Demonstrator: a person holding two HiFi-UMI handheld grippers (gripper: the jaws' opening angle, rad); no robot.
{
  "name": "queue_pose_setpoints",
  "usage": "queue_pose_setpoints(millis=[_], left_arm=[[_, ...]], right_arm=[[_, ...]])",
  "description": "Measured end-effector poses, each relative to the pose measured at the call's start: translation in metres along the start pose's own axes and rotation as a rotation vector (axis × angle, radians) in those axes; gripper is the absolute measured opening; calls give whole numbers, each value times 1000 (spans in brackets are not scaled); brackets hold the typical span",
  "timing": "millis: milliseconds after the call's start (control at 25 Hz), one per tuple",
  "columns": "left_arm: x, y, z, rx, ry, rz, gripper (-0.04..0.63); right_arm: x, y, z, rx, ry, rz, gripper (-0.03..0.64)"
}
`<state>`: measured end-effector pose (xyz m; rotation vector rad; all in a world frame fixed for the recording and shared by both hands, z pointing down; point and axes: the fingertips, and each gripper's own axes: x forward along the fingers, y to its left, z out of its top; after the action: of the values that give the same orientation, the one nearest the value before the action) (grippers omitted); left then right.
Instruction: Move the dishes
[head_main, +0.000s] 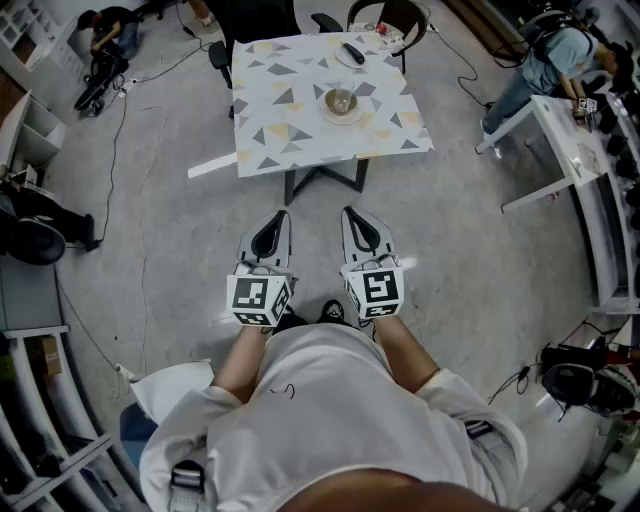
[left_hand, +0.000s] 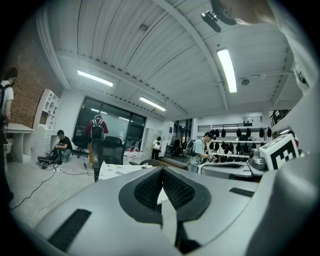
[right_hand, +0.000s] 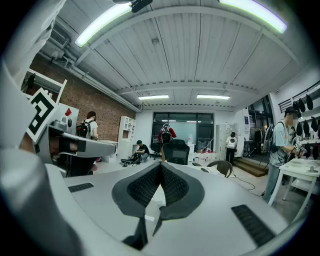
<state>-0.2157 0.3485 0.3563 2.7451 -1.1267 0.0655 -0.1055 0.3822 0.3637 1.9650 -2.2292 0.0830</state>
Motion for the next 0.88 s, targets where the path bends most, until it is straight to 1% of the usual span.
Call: queue_pose_setpoints(millis=[280,440,640,880], left_arm=[[-9,8,-10,-2,14,-5,20],[-13,12,-12,10,24,-20,20],[-18,27,-23,-1,43,-38,20],[-23,44,-33,-15,66,-83,20]], right_arm=[[2,13,-9,-4,27,-3,-2],[0,18,-12,4,34,-21,-2],[0,23,-19,11,38,-41,0],[2,40,-30,13,77,-72,0]])
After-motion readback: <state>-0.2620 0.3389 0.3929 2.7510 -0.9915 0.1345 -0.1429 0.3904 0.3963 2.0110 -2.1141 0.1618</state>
